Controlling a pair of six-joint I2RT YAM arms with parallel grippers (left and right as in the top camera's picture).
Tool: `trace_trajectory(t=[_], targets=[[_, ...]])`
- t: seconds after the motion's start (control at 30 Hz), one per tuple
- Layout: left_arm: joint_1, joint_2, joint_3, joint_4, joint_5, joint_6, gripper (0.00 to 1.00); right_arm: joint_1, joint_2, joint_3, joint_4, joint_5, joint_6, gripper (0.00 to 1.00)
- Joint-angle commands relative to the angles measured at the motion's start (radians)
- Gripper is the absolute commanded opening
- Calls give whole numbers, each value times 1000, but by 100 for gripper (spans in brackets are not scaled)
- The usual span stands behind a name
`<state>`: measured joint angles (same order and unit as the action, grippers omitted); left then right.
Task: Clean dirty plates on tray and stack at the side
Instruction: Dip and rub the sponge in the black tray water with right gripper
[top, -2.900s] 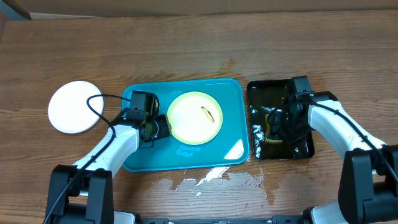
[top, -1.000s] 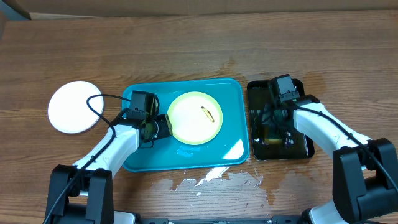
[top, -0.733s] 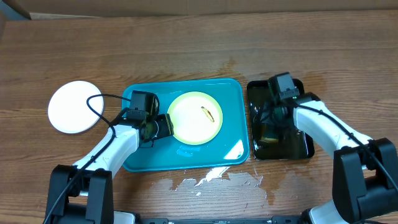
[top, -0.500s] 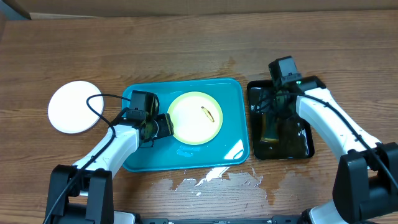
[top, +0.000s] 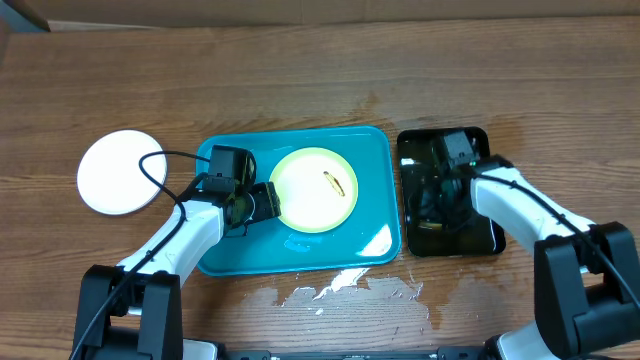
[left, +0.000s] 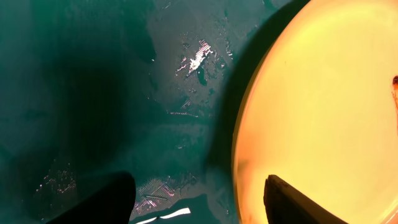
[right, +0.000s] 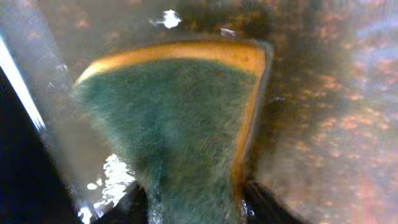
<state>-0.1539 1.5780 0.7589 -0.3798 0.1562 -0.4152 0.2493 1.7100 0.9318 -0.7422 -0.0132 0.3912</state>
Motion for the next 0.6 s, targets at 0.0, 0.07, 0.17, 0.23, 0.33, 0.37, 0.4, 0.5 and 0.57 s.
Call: trace_trajectory(t=[0.0,0.07,0.17,0.23,0.33,0.37,0.4,0.5,0.57], targets=[[-4,11,3,-5,-9,-4,68,-3,-8,-27,44,-7,-3,42],[-4,11,3,-5,-9,-3,70,-4,-10,7,20,-7,-6,58],[-4,11,3,-5,-10,-3,71,-4,-10,81,-58,-7,-6,62],[-4,11,3,-5,-10,-3,70,-3,-10,133,-118,-7,-6,62],[-4,11,3,-5,-10,-2,70,-2,-10,177,-186,-8,-5,62],[-4,11,3,-5,-10,2,70,0,-10,176,-193,-10,-5,62],[-4,11,3,-5,-10,15,70,0,-10,174,-200,-11,-5,62],[-3,11,3,-4,-10,64,70,3,-10,151,-193,-10,-5,61],[-3,11,3,-4,-10,69,69,4,-10,127,-164,-7,-5,60]])
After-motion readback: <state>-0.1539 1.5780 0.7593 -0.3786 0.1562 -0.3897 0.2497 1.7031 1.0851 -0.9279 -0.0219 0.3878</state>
